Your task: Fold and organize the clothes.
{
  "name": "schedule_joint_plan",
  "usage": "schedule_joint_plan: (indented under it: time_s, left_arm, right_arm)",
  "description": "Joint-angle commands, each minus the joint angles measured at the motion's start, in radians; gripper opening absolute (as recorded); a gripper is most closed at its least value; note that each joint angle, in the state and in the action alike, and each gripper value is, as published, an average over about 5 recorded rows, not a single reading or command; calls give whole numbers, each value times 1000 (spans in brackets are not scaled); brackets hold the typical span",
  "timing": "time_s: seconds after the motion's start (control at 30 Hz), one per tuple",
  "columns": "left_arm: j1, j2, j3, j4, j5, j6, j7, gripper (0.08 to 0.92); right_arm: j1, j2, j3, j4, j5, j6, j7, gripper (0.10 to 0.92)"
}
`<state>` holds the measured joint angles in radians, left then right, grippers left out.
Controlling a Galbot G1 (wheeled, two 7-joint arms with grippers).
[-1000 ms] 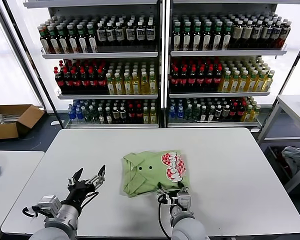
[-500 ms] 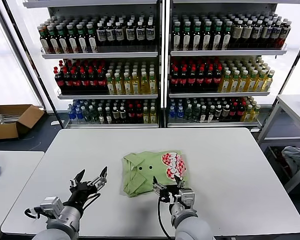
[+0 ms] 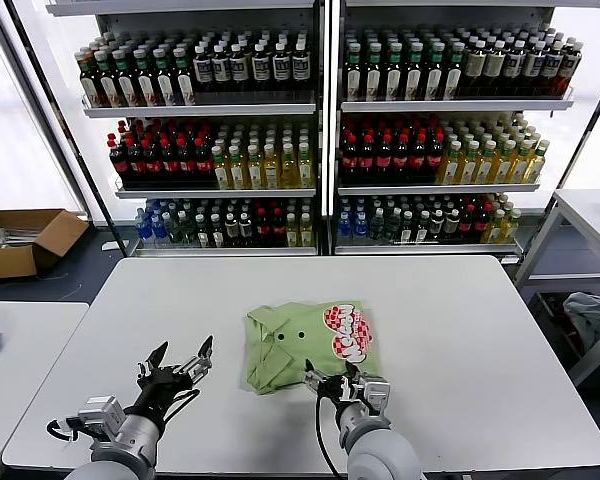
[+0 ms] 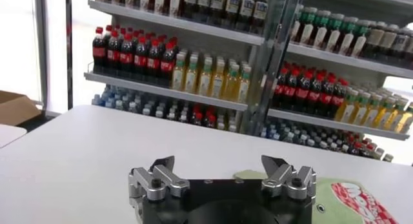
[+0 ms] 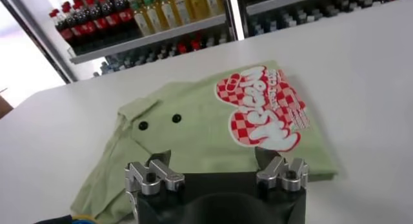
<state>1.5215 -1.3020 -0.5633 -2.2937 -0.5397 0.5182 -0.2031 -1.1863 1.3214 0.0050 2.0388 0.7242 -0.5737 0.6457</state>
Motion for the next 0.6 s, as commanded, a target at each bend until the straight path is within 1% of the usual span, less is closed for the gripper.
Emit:
schedule_joint_plan:
  time_s: [0.03,0.27,0.43,0.5,0.6]
  left_arm:
    - [-4,3,-3,3,-1,1,0,823]
    - [-5,2,-9,2,-5,1,0,823]
    - [-4,2,-15,-4,-6,0,1,823]
    - [-4,-3,-15,-9,-3,-5,0,823]
    - [-4,-14,-12,-18,12,-24,1,823]
  right_arm:
    - [-2,12,12,-40,79,-3,27,823]
    - [-1,10,45,-1,151,1,25,823]
    - [8,-11,117,147,202,-1,4,823]
    - [12,-27,161,206,175,-3,-15,823]
    - [8,-59,228,247,28,-1,-70,823]
